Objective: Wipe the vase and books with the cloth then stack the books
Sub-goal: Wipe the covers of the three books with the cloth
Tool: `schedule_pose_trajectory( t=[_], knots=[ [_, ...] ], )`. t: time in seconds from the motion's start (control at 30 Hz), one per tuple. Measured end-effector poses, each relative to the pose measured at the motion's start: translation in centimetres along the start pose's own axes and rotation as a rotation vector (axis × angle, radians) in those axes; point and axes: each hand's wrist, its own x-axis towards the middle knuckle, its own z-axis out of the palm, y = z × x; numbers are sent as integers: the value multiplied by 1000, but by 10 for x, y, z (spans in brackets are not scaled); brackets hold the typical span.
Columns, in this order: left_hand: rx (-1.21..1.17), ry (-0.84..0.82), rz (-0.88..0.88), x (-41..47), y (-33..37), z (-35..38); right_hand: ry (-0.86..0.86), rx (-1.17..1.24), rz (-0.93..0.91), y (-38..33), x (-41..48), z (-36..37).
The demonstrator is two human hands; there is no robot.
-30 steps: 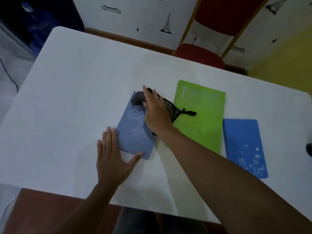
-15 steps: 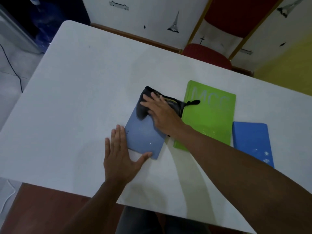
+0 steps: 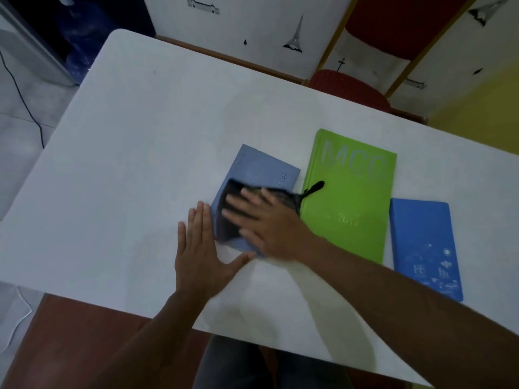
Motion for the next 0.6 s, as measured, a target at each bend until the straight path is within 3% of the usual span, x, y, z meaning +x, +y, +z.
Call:
schedule_pose_trajectory(
  t=[0.1,0.2,0.3,0.5,0.6],
  knots=[
    [-16,-10,-29,1,2,0,4,-75,222,34,30,-13],
    [-20,-11,-28,1,1,-1,-1,-9,285,34,45,-8],
    [-6,-11,-15,0,0,0,34,38,173,10,28,9],
    [38,-16,18,0,-2,0,-72,210,-144,-13,-34,10],
    [21,-20,1,0,-1,-1,-133,235,-140,15,-17,-2]
  ],
)
